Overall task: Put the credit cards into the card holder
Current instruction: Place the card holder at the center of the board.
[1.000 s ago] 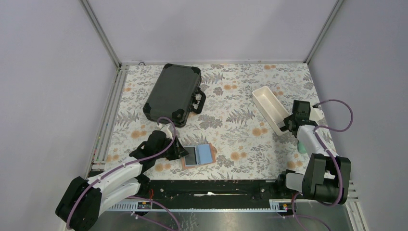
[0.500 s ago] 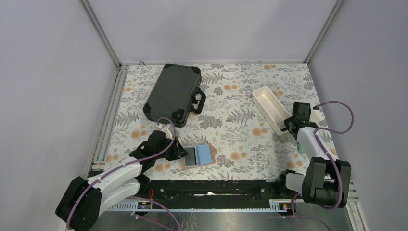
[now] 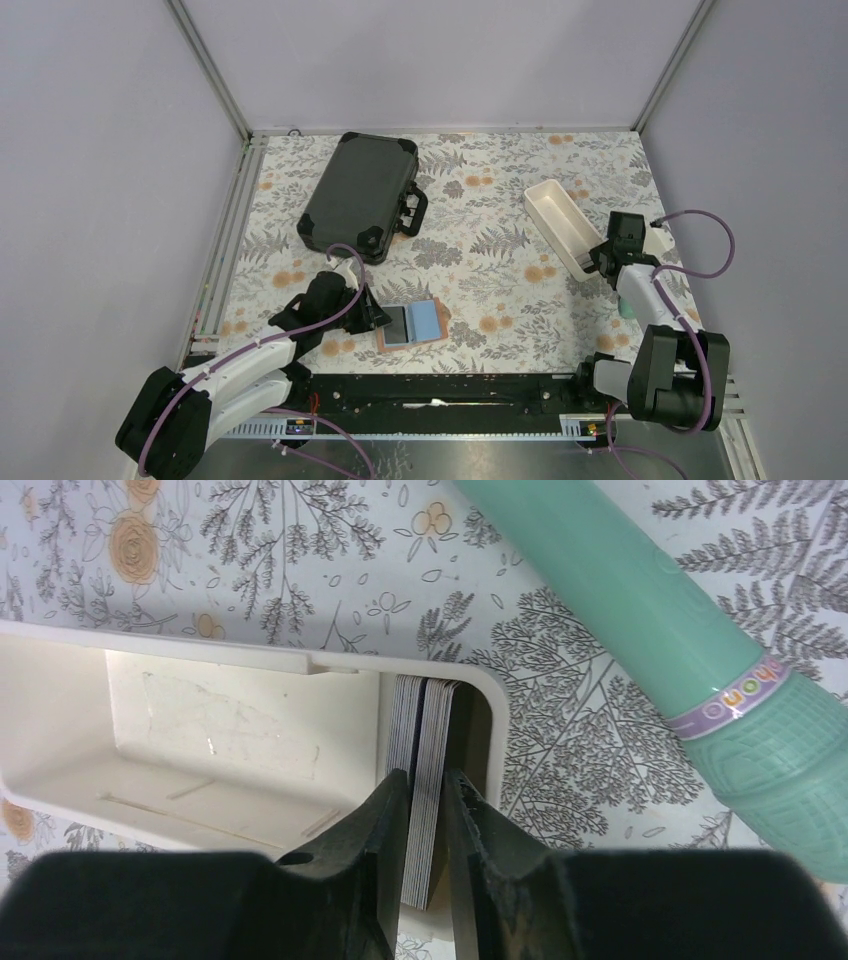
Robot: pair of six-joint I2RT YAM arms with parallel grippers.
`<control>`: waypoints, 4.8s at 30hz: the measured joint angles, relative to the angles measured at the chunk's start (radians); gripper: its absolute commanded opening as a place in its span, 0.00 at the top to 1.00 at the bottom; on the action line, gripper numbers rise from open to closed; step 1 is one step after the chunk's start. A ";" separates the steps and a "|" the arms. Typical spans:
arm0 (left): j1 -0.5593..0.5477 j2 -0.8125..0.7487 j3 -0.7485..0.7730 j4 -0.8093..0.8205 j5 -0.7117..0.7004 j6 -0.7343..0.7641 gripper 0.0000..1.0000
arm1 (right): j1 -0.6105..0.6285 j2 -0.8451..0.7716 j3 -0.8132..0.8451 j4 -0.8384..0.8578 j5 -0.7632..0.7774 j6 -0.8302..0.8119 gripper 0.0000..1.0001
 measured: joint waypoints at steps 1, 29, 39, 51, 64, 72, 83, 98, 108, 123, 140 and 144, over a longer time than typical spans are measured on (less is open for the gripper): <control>0.000 0.000 0.000 0.000 0.000 0.000 0.69 | 0.000 0.004 0.000 0.009 -0.004 0.000 0.71; 0.000 -0.007 0.000 -0.011 -0.001 0.001 0.69 | 0.000 0.031 0.013 0.049 -0.027 -0.003 1.00; 0.000 -0.019 0.000 -0.023 -0.002 0.006 0.69 | 0.000 0.017 0.015 0.022 -0.012 -0.005 1.00; 0.000 -0.032 0.000 -0.038 -0.003 0.007 0.69 | 0.000 -0.024 0.015 -0.005 -0.003 -0.008 1.00; -0.001 -0.074 0.024 -0.106 -0.029 0.032 0.19 | 0.000 -0.064 0.024 -0.038 -0.004 -0.008 1.00; -0.001 -0.145 0.055 -0.201 -0.080 0.041 0.11 | 0.000 -0.091 0.093 -0.080 -0.003 -0.026 1.00; -0.001 -0.155 0.135 -0.234 -0.096 0.058 0.09 | 0.000 -0.116 0.101 -0.083 -0.015 -0.048 1.00; -0.001 -0.129 0.245 -0.150 -0.048 0.040 0.09 | 0.000 -0.171 0.115 -0.076 -0.204 -0.094 1.00; -0.001 -0.104 0.291 0.011 0.061 -0.059 0.09 | 0.001 -0.281 0.104 0.030 -0.464 -0.149 1.00; -0.002 -0.101 0.259 0.212 0.144 -0.228 0.09 | 0.426 -0.237 0.056 0.341 -0.754 -0.137 1.00; -0.014 -0.043 0.211 0.496 0.181 -0.399 0.28 | 0.731 -0.190 0.058 0.593 -0.797 0.019 1.00; -0.019 -0.034 0.192 0.586 0.198 -0.439 0.50 | 0.771 -0.158 0.065 0.621 -0.798 0.032 1.00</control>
